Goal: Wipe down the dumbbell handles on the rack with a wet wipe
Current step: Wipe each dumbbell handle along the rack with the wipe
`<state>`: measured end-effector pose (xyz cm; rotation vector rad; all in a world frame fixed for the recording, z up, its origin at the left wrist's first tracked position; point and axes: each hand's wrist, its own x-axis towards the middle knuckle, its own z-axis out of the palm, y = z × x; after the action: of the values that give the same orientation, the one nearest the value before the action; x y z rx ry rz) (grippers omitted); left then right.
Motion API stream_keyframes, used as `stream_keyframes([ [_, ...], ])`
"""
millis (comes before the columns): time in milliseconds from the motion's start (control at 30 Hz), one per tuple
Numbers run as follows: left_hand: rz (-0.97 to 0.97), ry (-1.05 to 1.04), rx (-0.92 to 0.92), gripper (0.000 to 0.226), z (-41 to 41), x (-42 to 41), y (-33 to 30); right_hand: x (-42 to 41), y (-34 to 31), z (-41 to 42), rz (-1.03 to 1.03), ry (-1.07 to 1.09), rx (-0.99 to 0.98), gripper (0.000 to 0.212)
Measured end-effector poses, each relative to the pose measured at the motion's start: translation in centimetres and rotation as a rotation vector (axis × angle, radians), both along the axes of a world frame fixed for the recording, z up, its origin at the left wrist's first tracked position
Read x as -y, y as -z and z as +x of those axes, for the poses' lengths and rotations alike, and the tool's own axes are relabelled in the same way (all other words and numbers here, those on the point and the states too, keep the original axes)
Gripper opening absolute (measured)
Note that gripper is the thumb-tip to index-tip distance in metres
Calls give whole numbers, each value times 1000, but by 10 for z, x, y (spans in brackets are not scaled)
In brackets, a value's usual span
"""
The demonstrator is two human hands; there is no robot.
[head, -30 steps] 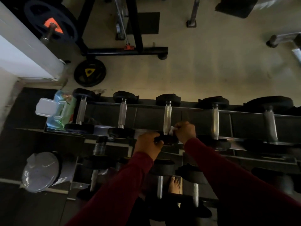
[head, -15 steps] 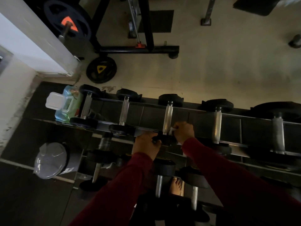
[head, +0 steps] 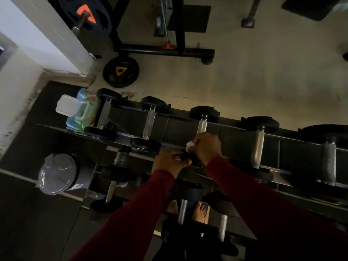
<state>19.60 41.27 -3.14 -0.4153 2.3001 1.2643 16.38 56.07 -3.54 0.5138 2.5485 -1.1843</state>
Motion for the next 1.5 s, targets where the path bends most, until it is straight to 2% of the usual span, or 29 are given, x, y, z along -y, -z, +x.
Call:
stream_keyframes([
  [100, 32, 8, 14, 36, -1, 2, 0, -2, -4, -8, 56, -86, 56, 19],
  [200, 53, 18, 18, 39, -3, 2, 1, -18, -5, -6, 88, -81, 138, 23],
  [300, 57, 37, 14, 38, -5, 4, 0, -15, -2, -2, 34, 3, 91, 20],
  [433, 65, 84, 11, 36, -7, 6, 0, 9, -2, -10, 51, -62, 15, 14],
  [533, 79, 86, 30, 40, -9, 9, 2, 4, -5, -10, 89, -88, 60, 12],
  [667, 75, 107, 51, 46, -12, 11, 2, -13, -3, 4, 142, -59, 143, 19],
  [733, 47, 124, 50, 48, -14, 12, 0, -12, 4, 10, 157, -51, 75, 16],
  [900, 60, 142, 56, 52, -17, 14, -2, -4, 0, -10, 66, 265, -199, 9],
  [1000, 42, 140, 26, 47, -18, 14, -2, -2, 1, -33, 72, 428, -294, 9],
  [1133, 28, 164, 9, 43, -19, 16, -2, 2, 2, -48, -230, 820, -185, 5],
  [1267, 33, 163, 7, 42, -20, 18, -2, -3, -1, -60, -531, 1110, 2, 18],
  [1367, 43, 157, 4, 42, -20, 18, -2, -20, 10, -72, -403, 1074, 129, 28],
  [1433, 59, 146, 9, 42, -19, 18, -2, -34, 37, -77, -311, 931, 209, 36],
  [1500, 67, 132, 14, 44, -19, 19, -2, -29, 38, -78, -350, 937, 173, 31],
])
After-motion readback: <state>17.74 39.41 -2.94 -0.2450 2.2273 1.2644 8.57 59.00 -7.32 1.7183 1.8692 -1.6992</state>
